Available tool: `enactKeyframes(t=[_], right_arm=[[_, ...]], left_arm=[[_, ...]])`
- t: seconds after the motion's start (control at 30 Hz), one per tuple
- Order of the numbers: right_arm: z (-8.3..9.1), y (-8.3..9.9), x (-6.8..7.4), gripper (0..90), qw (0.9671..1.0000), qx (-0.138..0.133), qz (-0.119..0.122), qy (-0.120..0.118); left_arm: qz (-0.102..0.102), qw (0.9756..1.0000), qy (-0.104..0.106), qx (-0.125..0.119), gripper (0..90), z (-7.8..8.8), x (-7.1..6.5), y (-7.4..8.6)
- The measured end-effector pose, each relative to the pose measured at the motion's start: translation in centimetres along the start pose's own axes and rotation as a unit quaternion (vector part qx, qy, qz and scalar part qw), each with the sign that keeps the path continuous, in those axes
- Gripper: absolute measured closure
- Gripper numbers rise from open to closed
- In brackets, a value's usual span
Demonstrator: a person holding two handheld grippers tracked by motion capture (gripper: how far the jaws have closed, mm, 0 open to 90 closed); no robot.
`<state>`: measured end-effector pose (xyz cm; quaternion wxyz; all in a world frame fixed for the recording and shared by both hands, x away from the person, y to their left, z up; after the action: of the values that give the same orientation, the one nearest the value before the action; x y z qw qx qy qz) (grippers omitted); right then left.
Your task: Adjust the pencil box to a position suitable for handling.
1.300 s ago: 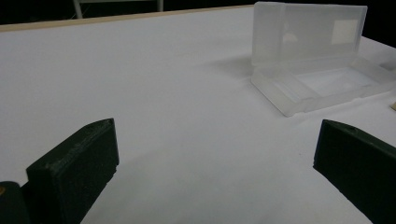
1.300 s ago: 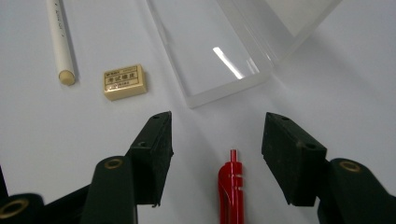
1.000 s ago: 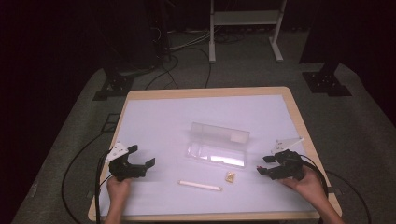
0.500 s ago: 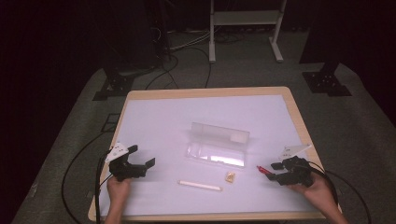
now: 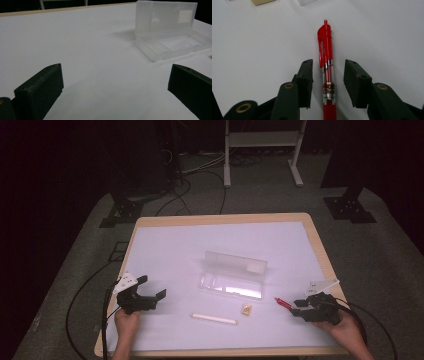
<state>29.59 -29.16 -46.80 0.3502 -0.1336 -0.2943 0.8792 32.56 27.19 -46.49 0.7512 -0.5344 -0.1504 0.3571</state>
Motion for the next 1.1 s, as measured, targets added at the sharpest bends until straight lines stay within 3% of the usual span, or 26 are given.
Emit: enactKeyframes(t=[0.03, 0.57, 1.1], right_arm=[[0.03, 0.1, -0.01, 62.7, 1.0, -0.001, 0.004, 0.003], [0.07, 0.46, 0.34, 76.3, 0.9996, -0.003, 0.019, 0.019], [0.19, 0.23, 0.46, 78.8, 0.9995, 0.0, 0.026, 0.017]], left_arm=[[0.0, 1.0, 0.0, 0.0, 0.0, 0.01, 0.0, 0.0], [0.0, 1.0, 0.0, 0.0, 0.0, 0.02, -0.02, 0.0], [0.001, 1.0, 0.0, -0.001, 0.0, 0.03, -0.02, 0.0]])
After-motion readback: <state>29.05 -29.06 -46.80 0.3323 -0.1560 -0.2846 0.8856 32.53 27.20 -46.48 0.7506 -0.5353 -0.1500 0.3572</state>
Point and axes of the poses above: each handheld gripper's, and its own axes: z roughly backward along the jaws, y roughly out of its underside, x roughly to its left, the point moved 1 cm from there along -z, roughly forward along the jaws, and after that the axes turned 7 degrees about y, right-handed, at the moved point
